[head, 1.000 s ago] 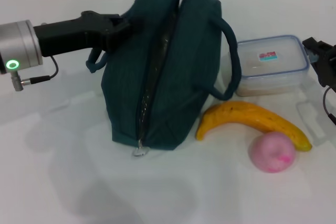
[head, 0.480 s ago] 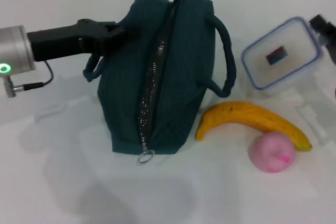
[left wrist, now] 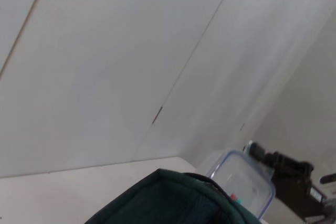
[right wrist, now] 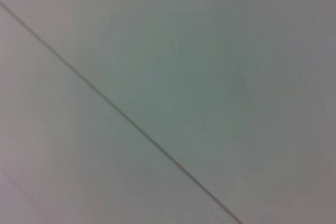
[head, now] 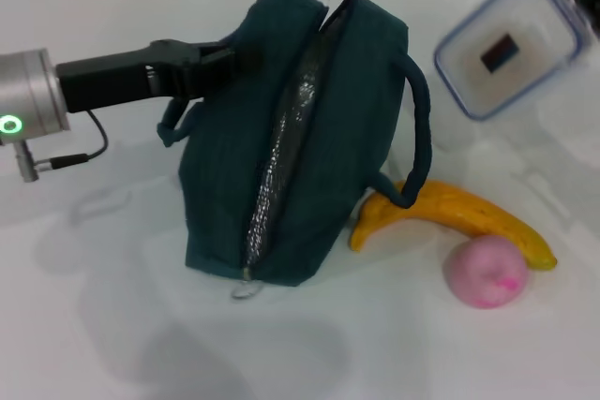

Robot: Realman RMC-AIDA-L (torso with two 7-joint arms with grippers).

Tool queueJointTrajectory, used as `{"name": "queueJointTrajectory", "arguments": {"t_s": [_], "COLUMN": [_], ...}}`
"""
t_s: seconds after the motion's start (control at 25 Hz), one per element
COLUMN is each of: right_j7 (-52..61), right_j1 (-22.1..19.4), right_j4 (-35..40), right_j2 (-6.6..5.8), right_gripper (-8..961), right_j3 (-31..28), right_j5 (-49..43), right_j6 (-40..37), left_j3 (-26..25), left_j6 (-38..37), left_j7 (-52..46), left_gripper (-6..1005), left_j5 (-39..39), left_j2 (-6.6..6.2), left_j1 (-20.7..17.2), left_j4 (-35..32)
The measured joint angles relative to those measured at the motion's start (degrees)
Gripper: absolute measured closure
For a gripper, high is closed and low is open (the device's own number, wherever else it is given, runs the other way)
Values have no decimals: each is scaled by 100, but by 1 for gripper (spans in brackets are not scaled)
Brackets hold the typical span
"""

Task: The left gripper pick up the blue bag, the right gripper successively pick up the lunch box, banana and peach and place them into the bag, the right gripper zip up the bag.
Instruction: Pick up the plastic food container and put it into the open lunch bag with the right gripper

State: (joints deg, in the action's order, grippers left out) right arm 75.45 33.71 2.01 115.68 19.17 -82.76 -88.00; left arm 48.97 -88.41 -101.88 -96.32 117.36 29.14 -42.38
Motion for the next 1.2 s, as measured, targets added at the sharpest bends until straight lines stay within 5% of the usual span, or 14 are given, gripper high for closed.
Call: {"name": "queueJointTrajectory", "arguments": {"t_s": [0.6, 1.2], "right_j7": [334, 324], "right_j1": [1654, 1419], "right_j4": [325, 306], "right_j2": [6, 52], "right_gripper": [857, 858], "right_j3": [292, 1940], "right_j5": [74, 63], "right_j6": [-745, -99], "left_j3": [2, -2], "left_j6": [324, 484], "left_j7": [36, 58], "left_gripper": [960, 960], "left_j5": [15, 70], "left_j2": [128, 165], "left_j1": [130, 186], "left_j4": [116, 167]}}
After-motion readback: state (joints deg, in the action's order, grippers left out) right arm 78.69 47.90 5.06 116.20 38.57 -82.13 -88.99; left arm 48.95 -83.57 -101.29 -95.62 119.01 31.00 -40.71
